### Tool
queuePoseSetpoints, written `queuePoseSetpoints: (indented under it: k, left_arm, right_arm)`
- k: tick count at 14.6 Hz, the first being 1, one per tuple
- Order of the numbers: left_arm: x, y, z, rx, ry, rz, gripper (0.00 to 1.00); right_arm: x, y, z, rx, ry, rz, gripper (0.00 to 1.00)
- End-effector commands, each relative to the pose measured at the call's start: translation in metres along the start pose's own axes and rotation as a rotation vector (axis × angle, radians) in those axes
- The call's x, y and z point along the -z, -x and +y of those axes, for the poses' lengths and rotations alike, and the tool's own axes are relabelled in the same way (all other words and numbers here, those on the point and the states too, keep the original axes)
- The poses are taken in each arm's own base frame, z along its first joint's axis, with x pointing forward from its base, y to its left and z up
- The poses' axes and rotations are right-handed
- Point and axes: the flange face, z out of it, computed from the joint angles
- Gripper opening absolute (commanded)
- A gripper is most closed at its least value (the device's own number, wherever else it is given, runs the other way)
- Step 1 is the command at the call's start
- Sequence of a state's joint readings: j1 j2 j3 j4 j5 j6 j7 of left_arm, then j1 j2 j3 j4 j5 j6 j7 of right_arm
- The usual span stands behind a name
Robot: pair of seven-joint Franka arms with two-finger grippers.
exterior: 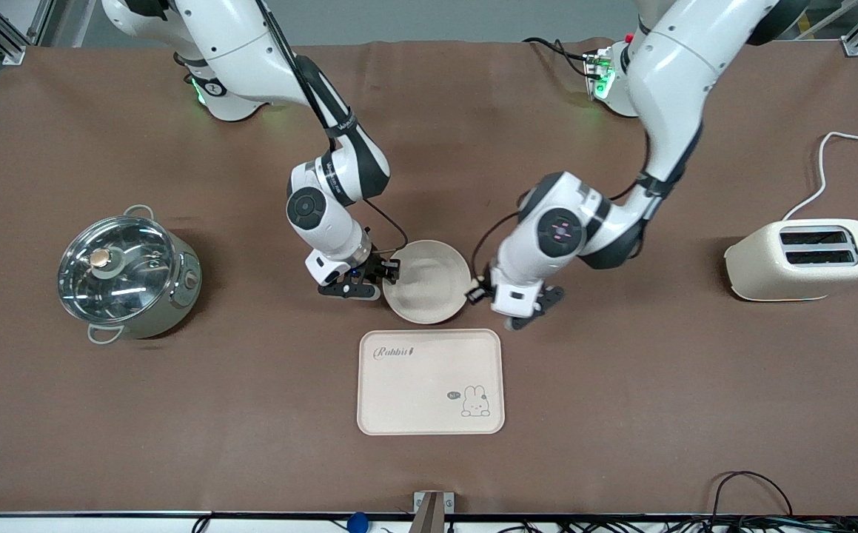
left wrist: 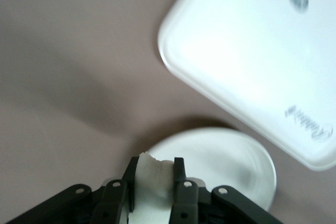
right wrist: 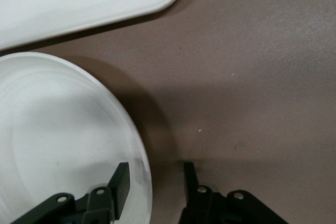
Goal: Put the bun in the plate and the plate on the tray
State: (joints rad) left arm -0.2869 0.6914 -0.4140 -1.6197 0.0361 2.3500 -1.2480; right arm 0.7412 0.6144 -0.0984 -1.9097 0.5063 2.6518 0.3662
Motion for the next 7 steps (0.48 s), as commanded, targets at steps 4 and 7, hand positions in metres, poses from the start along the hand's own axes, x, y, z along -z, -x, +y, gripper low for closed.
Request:
queuePoseSetpoints:
  k: [4, 7]
  left_arm:
    - [-0.06, 0.03, 0.021, 0.016, -0.008, -0.018, 0.42]
    - [-0.074, 0.034, 0.021, 0.001, -0.008, 0.008, 0.73]
  right_arm:
    - [-0.001, -0.001, -0.001, -0.011, -0.013, -0.004, 0.22]
    - [-0.001, 0.001, -0.003, -0.009, -0.013, -0.005, 0.16]
